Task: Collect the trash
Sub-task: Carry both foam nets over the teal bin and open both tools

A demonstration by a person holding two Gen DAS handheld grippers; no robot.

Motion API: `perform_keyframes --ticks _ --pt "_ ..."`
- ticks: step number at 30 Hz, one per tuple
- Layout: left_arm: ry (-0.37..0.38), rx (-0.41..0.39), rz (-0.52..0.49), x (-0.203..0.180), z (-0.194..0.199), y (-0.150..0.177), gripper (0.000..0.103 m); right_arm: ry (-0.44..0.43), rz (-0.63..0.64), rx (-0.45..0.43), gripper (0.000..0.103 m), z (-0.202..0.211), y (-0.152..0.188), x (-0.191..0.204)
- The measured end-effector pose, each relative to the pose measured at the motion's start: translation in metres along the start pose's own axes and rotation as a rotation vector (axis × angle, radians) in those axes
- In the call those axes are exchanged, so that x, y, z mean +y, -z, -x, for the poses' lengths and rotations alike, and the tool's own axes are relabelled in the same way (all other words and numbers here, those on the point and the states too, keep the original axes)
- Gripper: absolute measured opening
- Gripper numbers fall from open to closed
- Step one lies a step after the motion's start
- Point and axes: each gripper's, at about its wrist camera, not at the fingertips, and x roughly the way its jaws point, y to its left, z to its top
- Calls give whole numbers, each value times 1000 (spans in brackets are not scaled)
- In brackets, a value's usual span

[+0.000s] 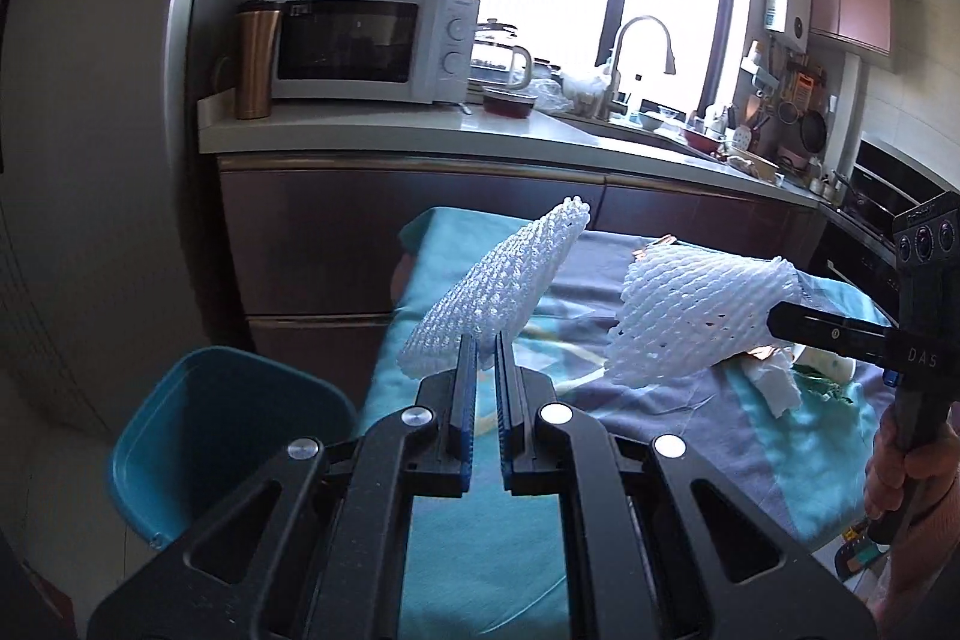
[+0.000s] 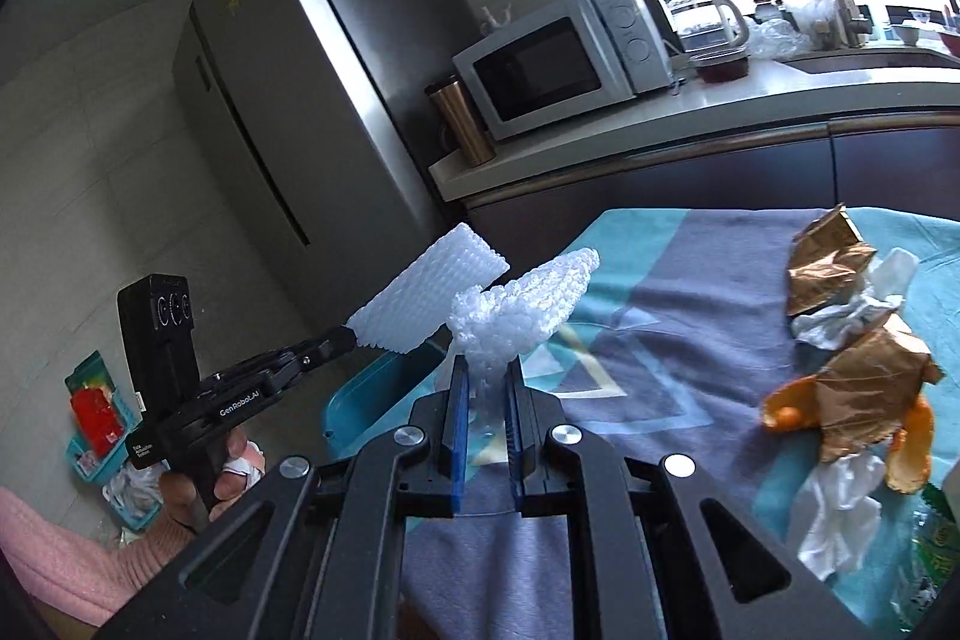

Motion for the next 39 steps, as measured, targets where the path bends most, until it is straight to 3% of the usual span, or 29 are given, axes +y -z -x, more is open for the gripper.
perform_keyframes --ticks 11,19,39 --pt "-222 53 132 87 27 39 7 -150 79 166 10 -90 -13 51" --pt "-323 101 173 126 27 60 7 -180 104 285 10 -152 -12 78" --pt "-384 222 221 154 -23 81 8 -118 159 488 12 -243 7 104"
